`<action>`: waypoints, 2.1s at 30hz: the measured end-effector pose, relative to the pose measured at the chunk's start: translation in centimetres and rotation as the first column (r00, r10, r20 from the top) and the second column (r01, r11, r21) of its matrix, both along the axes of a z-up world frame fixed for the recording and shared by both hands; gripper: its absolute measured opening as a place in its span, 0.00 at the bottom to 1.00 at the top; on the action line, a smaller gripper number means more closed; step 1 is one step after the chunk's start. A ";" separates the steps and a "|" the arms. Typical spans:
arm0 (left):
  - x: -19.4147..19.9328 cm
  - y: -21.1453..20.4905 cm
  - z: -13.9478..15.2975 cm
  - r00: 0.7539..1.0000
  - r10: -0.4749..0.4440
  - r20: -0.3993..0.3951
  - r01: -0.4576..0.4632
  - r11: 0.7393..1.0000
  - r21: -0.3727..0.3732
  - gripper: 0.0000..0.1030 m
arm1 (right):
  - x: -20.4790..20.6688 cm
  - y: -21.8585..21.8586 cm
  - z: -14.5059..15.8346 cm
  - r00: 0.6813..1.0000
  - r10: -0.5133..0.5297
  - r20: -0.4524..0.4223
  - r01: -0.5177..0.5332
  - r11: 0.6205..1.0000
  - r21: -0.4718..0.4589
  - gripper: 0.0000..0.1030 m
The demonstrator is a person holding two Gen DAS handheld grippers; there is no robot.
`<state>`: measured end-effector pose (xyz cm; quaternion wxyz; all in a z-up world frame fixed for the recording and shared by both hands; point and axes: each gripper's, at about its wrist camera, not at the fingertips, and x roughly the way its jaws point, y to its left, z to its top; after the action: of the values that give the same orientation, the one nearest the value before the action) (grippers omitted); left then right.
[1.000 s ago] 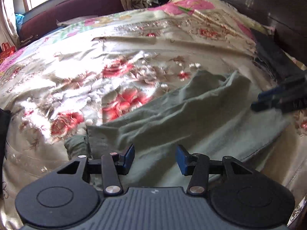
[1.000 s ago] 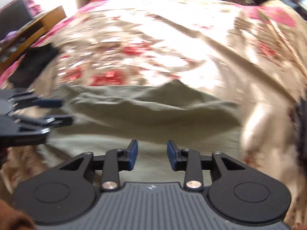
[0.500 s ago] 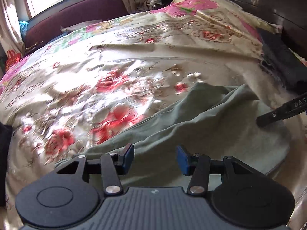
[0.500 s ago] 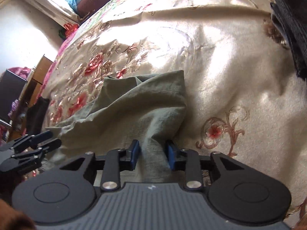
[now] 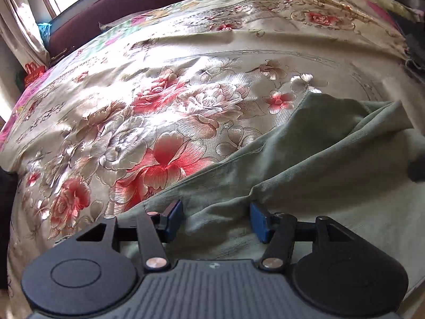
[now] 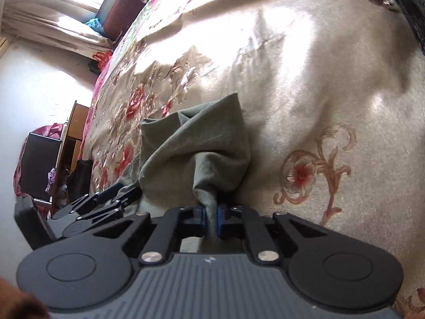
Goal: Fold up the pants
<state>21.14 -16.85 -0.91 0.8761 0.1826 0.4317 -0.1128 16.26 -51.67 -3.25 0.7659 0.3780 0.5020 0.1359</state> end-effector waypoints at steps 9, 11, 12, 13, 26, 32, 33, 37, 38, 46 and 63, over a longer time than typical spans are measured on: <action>-0.4 0.9 3.4 0.985 0.037 0.169 -0.040 0.999 0.013 0.68 | 0.2 0.9 0.1 1.000 0.007 -0.017 -0.007 0.999 -0.043 0.13; -2.3 1.7 4.4 0.985 0.010 0.174 -0.010 1.000 -0.002 0.68 | 0.5 1.2 0.1 1.000 0.022 -0.012 -0.022 0.998 -0.051 0.19; -3.2 1.9 4.6 0.986 -0.004 0.164 0.004 1.000 -0.004 0.68 | 0.7 1.4 -0.1 1.000 0.026 -0.012 -0.027 0.998 -0.049 0.21; -4.1 2.1 4.5 0.989 -0.017 0.150 0.018 1.000 -0.006 0.68 | 0.8 1.6 -0.2 1.000 0.025 -0.015 -0.025 0.998 -0.052 0.23; -6.8 1.8 0.3 0.999 -0.032 0.003 0.032 0.997 -0.071 0.67 | 2.3 10.1 10.3 0.995 0.087 0.040 -0.082 0.989 -0.123 0.07; -8.4 6.2 1.7 0.998 -0.016 -0.055 0.003 0.974 -0.225 0.67 | 4.7 23.0 11.8 0.939 0.338 0.070 -0.299 0.897 -0.326 0.08; -8.7 6.8 1.8 0.998 -0.021 -0.060 0.006 0.969 -0.245 0.67 | 5.0 25.0 11.3 0.926 0.374 0.057 -0.335 0.881 -0.335 0.09; -9.9 9.5 2.0 0.996 -0.036 -0.086 0.007 0.949 -0.314 0.67 | 4.6 31.4 9.1 0.862 0.507 -0.016 -0.468 0.783 -0.410 0.17; -10.2 10.1 2.1 0.995 -0.042 -0.092 0.009 0.943 -0.333 0.68 | 4.5 32.5 8.6 0.842 0.538 -0.037 -0.501 0.756 -0.421 0.22; -11.6 12.8 2.5 0.991 -0.040 -0.127 -0.017 0.907 -0.422 0.68 | 5.5 34.8 8.0 0.789 0.608 -0.087 -0.591 0.713 -0.376 0.30; -13.7 15.9 6.4 0.964 0.173 -0.202 -0.254 0.827 -0.502 0.68 | 10.2 36.1 8.3 0.744 0.657 -0.126 -0.669 0.730 -0.140 0.40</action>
<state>7.43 -0.97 5.47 0.8651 -0.1208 0.4662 -0.1404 26.45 -15.55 5.08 0.6799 0.1092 0.6394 0.3420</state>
